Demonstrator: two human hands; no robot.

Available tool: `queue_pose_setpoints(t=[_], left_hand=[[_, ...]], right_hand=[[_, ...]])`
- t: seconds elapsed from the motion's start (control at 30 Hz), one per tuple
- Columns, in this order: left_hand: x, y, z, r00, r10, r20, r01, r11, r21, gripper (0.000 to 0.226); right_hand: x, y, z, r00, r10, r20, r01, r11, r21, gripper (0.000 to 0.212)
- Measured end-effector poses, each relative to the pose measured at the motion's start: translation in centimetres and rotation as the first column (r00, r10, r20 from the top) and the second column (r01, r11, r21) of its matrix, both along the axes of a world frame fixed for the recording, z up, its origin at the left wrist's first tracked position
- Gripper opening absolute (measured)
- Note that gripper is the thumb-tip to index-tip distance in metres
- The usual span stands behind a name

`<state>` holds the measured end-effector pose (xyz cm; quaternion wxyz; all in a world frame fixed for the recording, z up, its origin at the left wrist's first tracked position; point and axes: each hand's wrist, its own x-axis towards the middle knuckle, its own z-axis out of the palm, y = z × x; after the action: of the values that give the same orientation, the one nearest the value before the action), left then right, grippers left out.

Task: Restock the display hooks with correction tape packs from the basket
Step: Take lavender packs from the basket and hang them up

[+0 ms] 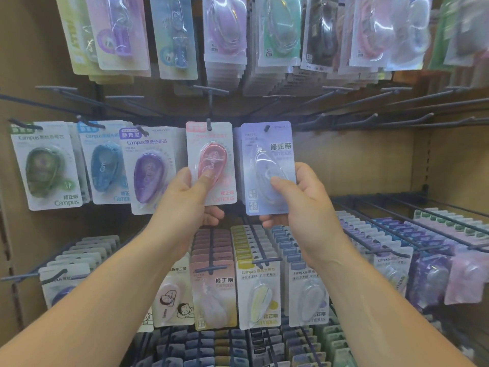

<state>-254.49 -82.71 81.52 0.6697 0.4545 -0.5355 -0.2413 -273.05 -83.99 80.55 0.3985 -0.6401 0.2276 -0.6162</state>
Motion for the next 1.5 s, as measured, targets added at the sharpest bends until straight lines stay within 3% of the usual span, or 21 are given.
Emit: queue_pose_setpoints(t=[0.17,0.4,0.8,0.93,1.07,1.13,1.3,1.5], left_hand=[[0.0,0.4,-0.3,0.999,-0.011,-0.038,0.011,1.0,-0.004,0.027],[-0.1,-0.1,-1.1,0.997,0.057,0.042,-0.059,0.997,0.046,0.032],[0.1,2.6,-1.6,0.994,0.099,0.05,-0.103,0.991,0.089,0.027],[0.2,6.1,-1.8,0.981,0.098,0.169,-0.11,0.992,0.061,0.029],[0.9,9.4,-2.6,0.935,0.173,0.309,-0.164,0.985,-0.053,0.029],[0.9,11.2,-3.6,0.907,0.167,0.385,-0.144,0.986,-0.09,0.023],[-1.9,15.5,-8.4,0.789,0.013,0.614,0.007,0.999,-0.031,0.025],[-8.3,17.7,-16.6,0.595,-0.218,0.774,0.124,0.976,0.18,0.039]], right_hand=[[0.2,-1.7,0.4,0.991,-0.057,-0.124,0.064,0.996,0.06,0.014],[0.1,-4.4,1.4,0.929,-0.163,-0.333,0.19,0.98,0.05,0.024],[-1.4,-2.7,1.1,0.885,-0.296,-0.36,0.334,0.941,0.048,0.033],[-2.4,0.1,0.7,0.864,-0.36,-0.353,0.401,0.915,0.051,0.049],[-4.0,4.3,-0.6,0.839,-0.402,-0.367,0.448,0.893,0.047,0.03],[-5.5,6.5,-2.0,0.785,-0.437,-0.439,0.482,0.876,-0.009,0.018],[-11.7,12.9,-7.7,0.58,-0.39,-0.715,0.503,0.862,-0.062,0.014],[-20.8,19.9,-17.2,0.437,-0.175,-0.882,0.591,0.795,0.135,0.016]])
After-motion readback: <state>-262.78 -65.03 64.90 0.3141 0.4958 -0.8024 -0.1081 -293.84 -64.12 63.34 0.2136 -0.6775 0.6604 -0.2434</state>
